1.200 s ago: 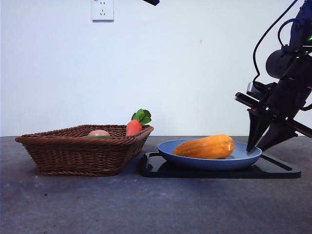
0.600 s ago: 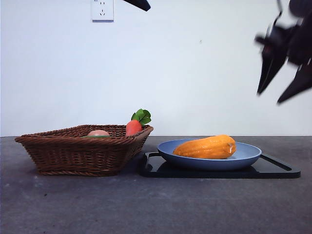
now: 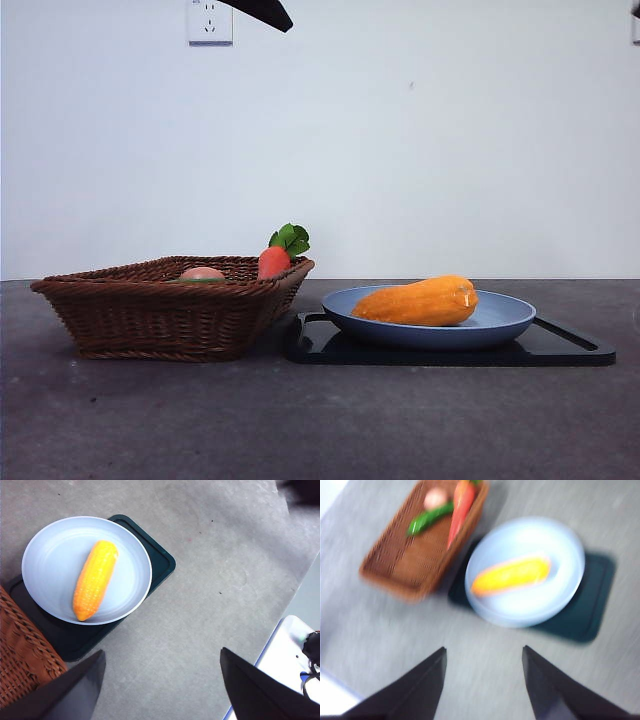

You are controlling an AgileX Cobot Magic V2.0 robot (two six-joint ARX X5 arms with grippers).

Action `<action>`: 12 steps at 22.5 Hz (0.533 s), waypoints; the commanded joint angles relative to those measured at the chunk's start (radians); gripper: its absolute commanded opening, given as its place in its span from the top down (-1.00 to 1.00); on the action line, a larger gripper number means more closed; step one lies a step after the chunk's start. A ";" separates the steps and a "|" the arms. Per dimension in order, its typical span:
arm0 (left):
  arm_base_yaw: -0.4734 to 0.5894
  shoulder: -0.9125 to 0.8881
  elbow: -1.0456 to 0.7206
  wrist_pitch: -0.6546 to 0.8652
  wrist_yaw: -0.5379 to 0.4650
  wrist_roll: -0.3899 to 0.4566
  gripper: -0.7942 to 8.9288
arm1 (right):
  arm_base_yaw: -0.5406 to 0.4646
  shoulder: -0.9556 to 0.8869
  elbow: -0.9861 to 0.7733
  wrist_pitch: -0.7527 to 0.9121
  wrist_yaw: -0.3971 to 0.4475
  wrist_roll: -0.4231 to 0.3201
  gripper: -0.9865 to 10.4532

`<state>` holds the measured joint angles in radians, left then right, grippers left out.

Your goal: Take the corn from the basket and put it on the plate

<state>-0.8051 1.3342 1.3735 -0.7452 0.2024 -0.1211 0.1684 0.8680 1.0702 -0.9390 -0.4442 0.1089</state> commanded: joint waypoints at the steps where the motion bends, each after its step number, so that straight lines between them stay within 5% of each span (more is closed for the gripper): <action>1: -0.006 0.005 0.024 0.004 -0.003 0.007 0.13 | 0.021 -0.105 -0.107 0.003 0.000 -0.005 0.40; 5: -0.006 0.005 0.024 0.000 -0.003 0.007 0.19 | 0.024 -0.274 -0.283 0.004 -0.001 0.006 0.41; 11: -0.006 0.007 0.024 -0.030 -0.003 0.007 0.84 | 0.024 -0.361 -0.346 0.011 -0.001 0.016 0.82; 12: -0.006 0.007 0.024 -0.033 -0.003 0.007 0.82 | 0.024 -0.361 -0.346 0.011 -0.001 0.016 0.82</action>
<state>-0.8051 1.3342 1.3735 -0.7830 0.2020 -0.1211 0.1894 0.5037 0.7216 -0.9382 -0.4446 0.1162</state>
